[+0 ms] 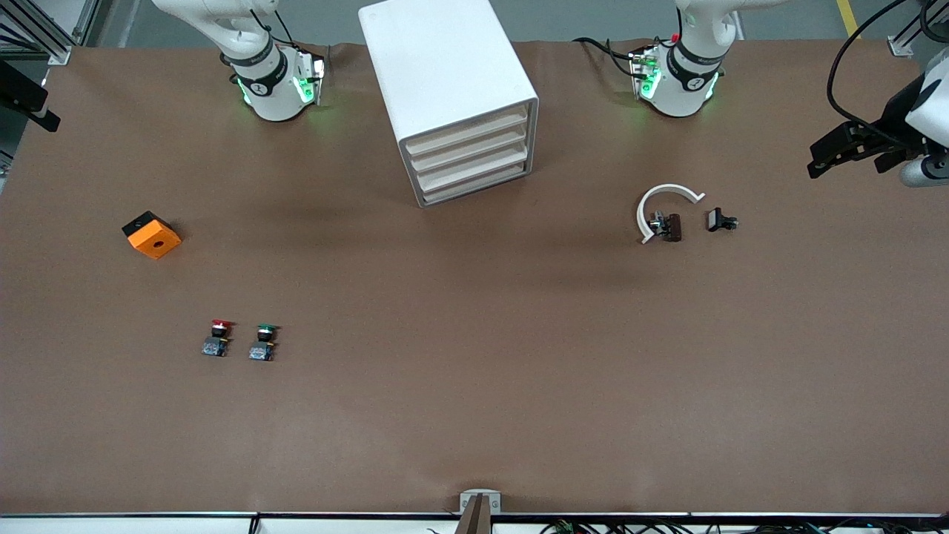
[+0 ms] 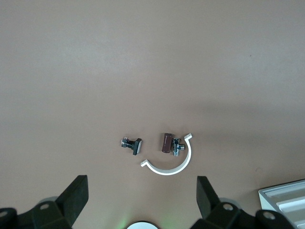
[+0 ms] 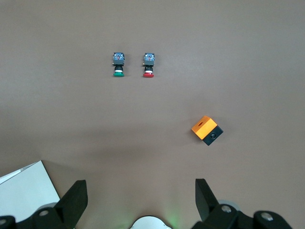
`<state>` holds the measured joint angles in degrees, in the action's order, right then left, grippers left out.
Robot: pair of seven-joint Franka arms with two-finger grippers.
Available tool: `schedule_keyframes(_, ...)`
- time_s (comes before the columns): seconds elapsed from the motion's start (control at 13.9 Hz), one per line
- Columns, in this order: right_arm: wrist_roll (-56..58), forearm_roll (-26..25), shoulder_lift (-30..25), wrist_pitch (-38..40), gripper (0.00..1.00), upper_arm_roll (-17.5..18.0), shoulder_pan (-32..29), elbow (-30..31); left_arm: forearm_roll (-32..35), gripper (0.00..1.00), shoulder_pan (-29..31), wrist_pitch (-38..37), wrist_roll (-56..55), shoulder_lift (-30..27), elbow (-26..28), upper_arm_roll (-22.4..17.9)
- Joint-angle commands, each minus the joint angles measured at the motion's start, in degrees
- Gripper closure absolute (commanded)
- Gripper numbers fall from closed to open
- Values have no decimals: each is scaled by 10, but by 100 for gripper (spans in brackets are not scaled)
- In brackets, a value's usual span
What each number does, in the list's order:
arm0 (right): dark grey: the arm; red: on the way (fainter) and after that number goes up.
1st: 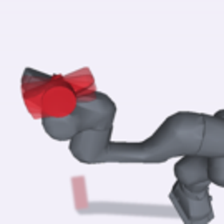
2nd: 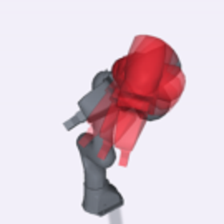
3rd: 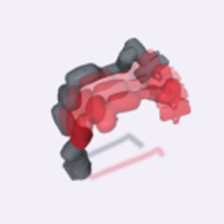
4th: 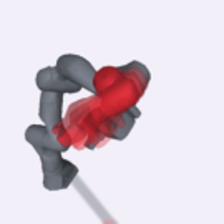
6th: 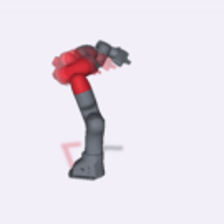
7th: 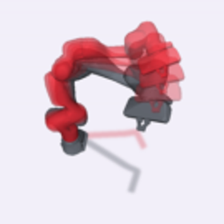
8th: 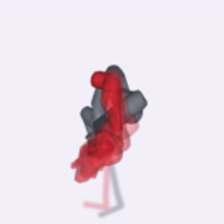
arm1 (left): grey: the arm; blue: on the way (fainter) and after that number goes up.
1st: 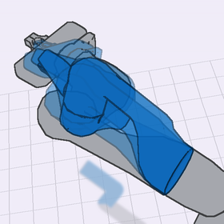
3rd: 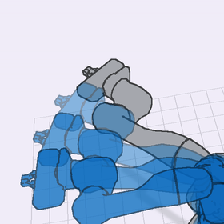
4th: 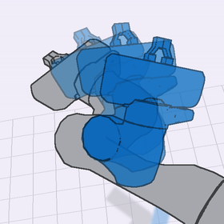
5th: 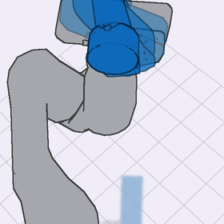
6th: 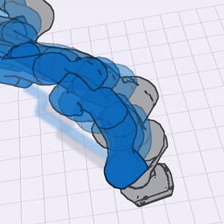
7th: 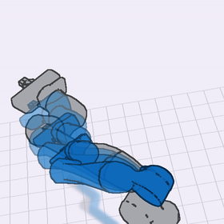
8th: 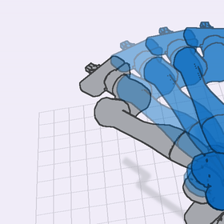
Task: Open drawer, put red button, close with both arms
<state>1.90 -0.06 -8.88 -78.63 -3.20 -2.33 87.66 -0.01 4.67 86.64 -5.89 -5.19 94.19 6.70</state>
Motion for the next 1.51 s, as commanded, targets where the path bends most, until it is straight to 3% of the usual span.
schedule_keyframes(0.0, 1, -2, -2, 3, 0, 7, -11, -6, 0, 0, 2, -12, 13, 4, -13, 2)
schedule_keyframes(0.65, 1, -3, -2, 2, 0, 7, -9, -6, -10, 0, 10, -14, -11, 36, -1, -4)
schedule_keyframes(0.94, 1, -2, -2, 4, 0, 7, -10, -6, -4, 0, 2, -8, -80, 99, -1, 2)
schedule_keyframes(1.44, 1, -3, 18, 7, 0, 7, -12, -6, -2, 0, -22, 79, -177, 213, -2, 3)
